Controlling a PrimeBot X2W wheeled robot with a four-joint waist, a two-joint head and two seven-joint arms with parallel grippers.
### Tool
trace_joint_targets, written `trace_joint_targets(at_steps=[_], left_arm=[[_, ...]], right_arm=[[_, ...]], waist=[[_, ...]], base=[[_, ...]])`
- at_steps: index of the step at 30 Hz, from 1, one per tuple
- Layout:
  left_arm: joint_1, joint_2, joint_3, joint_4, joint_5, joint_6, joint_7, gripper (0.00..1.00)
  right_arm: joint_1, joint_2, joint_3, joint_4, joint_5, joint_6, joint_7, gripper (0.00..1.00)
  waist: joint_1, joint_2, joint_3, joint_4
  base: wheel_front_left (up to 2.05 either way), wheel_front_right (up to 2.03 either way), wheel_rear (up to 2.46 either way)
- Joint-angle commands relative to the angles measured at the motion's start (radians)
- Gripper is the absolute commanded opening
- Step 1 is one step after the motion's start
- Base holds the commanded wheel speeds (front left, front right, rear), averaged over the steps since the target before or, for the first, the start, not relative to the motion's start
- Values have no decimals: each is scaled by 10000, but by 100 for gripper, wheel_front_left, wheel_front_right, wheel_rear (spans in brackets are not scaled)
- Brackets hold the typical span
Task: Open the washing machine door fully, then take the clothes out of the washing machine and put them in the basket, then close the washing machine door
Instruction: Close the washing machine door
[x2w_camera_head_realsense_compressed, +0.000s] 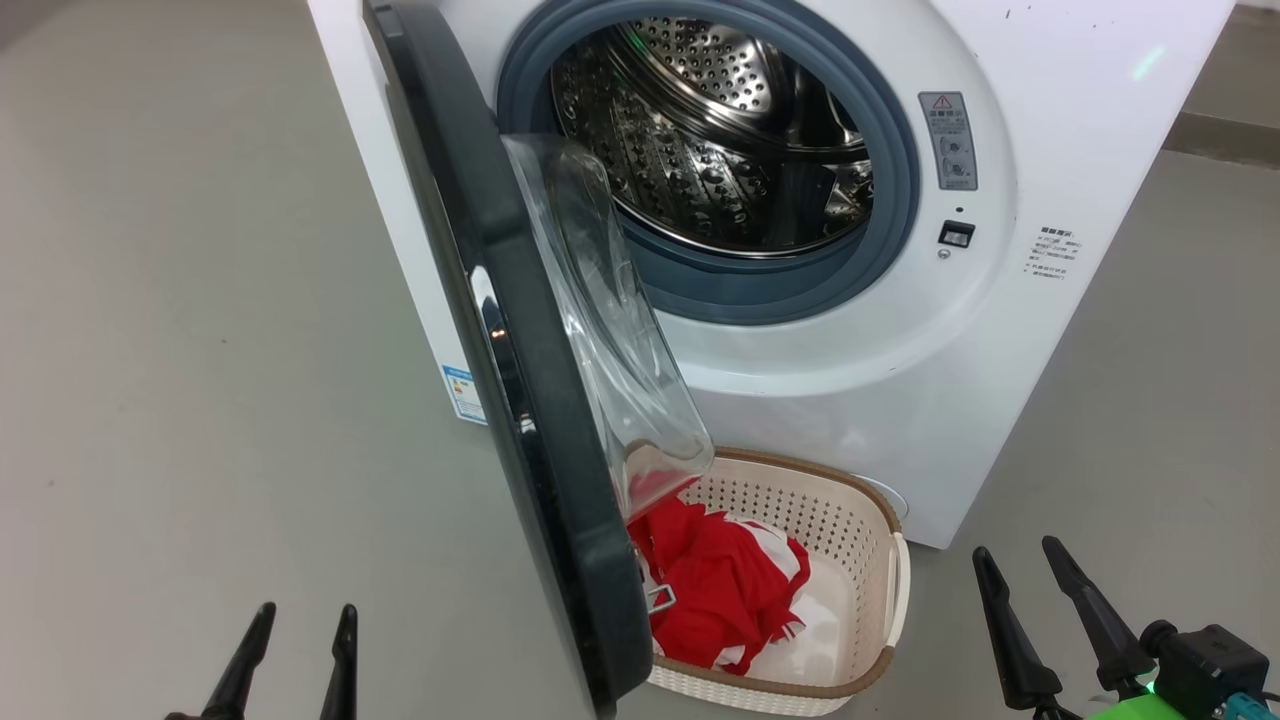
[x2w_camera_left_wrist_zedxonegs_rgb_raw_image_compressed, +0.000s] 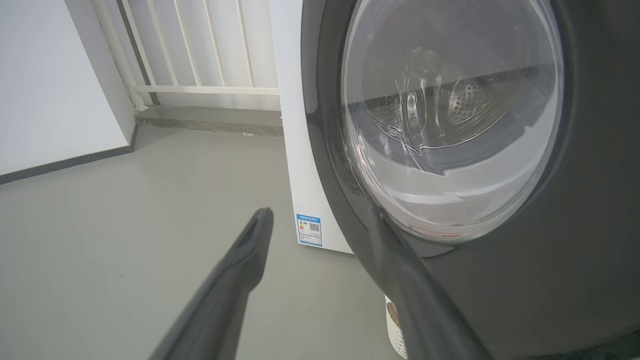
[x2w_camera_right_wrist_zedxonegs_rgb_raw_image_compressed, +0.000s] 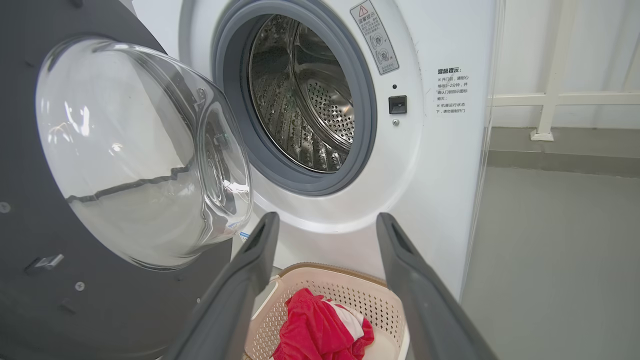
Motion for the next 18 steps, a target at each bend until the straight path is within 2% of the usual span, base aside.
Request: trace_joint_targets(at_steps=[1,18], left_arm=[[-135,48,330,-305,68,-54,-120,100],[-260,29,358,-503,-157,-55,-120,100]], right_arm=[[-128,-133,222,-259,-44,63,-65,100],[-153,-128,168,-241,-22,63,-65,100]], waist=[[0,-1,4,-4],[0,-1,27,49]], base=[[0,0,0],[0,0,0]])
